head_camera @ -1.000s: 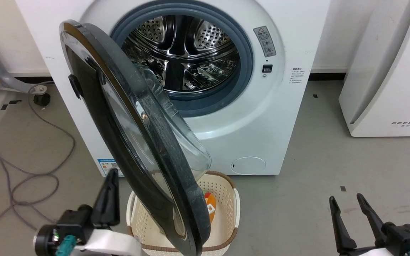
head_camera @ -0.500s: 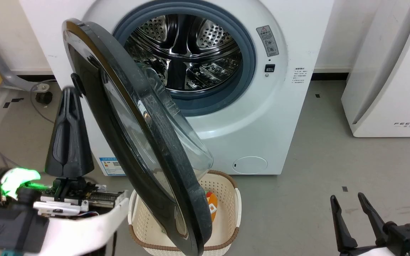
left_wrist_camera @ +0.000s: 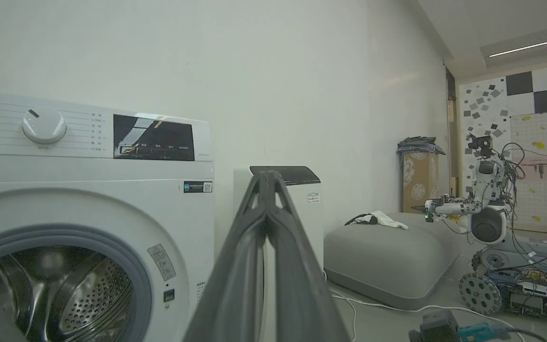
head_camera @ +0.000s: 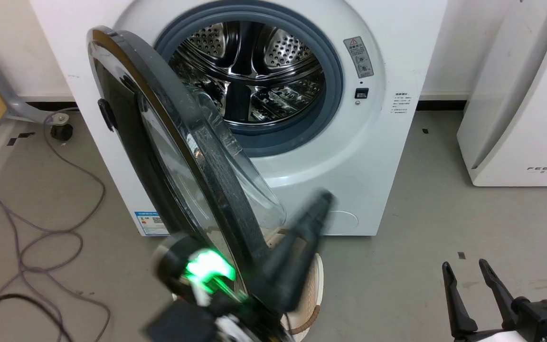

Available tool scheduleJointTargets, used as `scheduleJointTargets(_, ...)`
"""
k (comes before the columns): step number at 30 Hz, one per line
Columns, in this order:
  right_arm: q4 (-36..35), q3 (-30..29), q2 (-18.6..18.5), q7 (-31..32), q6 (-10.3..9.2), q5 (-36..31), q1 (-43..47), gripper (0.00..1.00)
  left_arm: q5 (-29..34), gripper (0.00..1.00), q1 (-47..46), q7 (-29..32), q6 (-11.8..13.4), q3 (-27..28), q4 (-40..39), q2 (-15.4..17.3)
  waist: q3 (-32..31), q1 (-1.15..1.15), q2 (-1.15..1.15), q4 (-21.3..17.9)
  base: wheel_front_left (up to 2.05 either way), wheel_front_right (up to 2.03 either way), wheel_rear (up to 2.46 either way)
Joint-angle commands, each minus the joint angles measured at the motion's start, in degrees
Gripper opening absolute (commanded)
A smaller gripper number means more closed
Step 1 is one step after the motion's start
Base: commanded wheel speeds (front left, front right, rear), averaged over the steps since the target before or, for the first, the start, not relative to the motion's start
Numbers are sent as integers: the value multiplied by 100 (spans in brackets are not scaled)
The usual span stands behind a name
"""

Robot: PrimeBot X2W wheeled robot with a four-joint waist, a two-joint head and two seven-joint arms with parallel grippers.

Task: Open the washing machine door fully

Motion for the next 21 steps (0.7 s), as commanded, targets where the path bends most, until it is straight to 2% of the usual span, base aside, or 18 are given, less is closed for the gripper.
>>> scheduleJointTargets(1, 16, -8, 21, -16, 28, 5, -30, 100, -71, 0, 114, 104, -31, -110, 54, 61, -6, 0, 0, 8, 0, 0, 0)
scheduleJointTargets(6, 23, 13, 21, 4, 28, -8, -23, 100, -454, 0, 532, 762, -48, -757, 423, 229, -23, 0, 0, 34, 0, 0, 0)
scheduleJointTargets(11, 33, 44, 21, 16, 28, -23, -19, 100, -581, 0, 904, 1389, 99, -953, 970, 386, -40, 0, 0, 38, 0, 0, 0)
scheduleJointTargets(15, 27, 79, 21, 10, 28, -32, -28, 100, -497, 0, 897, 1376, 284, -830, 1557, 390, -36, 0, 0, 24, 0, 0, 0)
scheduleJointTargets(21, 22, 97, 21, 7, 28, -35, -18, 100, -335, 0, 353, 911, 491, -599, 2472, 199, -15, 0, 0, 32, 0, 0, 0)
